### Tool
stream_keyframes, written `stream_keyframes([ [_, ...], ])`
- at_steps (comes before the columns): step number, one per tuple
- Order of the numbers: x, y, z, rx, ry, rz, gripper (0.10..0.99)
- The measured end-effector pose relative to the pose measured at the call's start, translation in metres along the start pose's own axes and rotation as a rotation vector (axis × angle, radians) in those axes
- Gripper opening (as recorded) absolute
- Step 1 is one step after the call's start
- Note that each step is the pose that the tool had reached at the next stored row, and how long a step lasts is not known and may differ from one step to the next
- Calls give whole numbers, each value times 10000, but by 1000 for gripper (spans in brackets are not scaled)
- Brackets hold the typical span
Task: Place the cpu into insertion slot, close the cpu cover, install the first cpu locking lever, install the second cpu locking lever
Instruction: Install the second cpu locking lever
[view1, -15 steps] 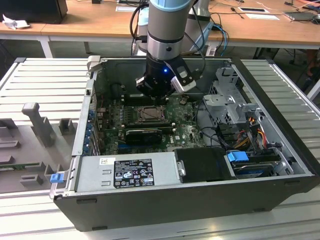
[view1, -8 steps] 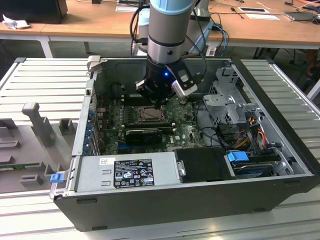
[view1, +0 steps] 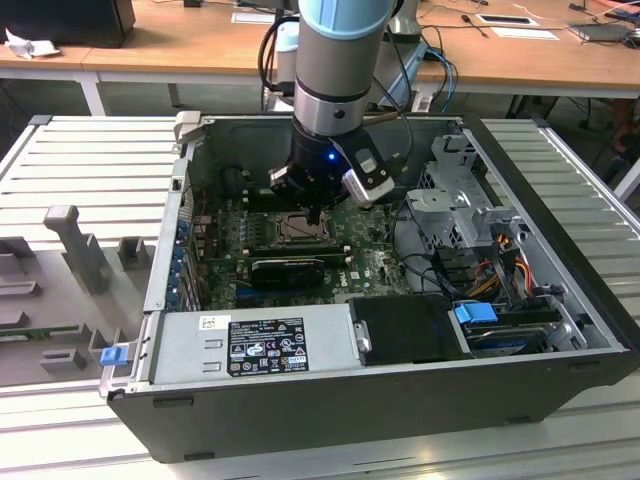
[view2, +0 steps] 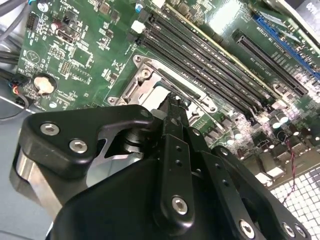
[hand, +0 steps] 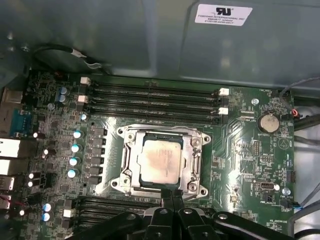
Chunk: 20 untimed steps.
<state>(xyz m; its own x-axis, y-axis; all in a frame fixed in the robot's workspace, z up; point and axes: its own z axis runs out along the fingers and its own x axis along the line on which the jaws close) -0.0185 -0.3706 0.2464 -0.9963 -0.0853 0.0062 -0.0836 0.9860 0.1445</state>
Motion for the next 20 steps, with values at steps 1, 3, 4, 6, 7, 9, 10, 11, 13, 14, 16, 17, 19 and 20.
stream_keyframes([
  [1, 4, -17, -1, -3, -5, -1, 106],
  [3, 33, -66, 1, -18, -8, -7, 106],
  [4, 40, -76, 6, -19, -8, -12, 106],
  [6, 82, -106, 32, -20, -6, -28, 106],
  [7, 127, -109, 44, -21, -6, -28, 106],
  [9, 216, -107, 59, -18, -4, -30, 106],
  [10, 282, -104, 71, -20, -5, -28, 106],
  [11, 313, -104, 79, -19, -5, -27, 106],
  [13, 332, -108, 118, -20, -6, -28, 106],
  [14, 332, -112, 141, -20, -6, -29, 106],
  [16, 334, -119, 189, -31, -6, -29, 106],
  [17, 342, -131, 195, -95, -10, -30, 106],
  [19, 365, -149, 196, -202, -21, -29, 106],
  [20, 382, -156, 195, -240, -24, -31, 106],
])
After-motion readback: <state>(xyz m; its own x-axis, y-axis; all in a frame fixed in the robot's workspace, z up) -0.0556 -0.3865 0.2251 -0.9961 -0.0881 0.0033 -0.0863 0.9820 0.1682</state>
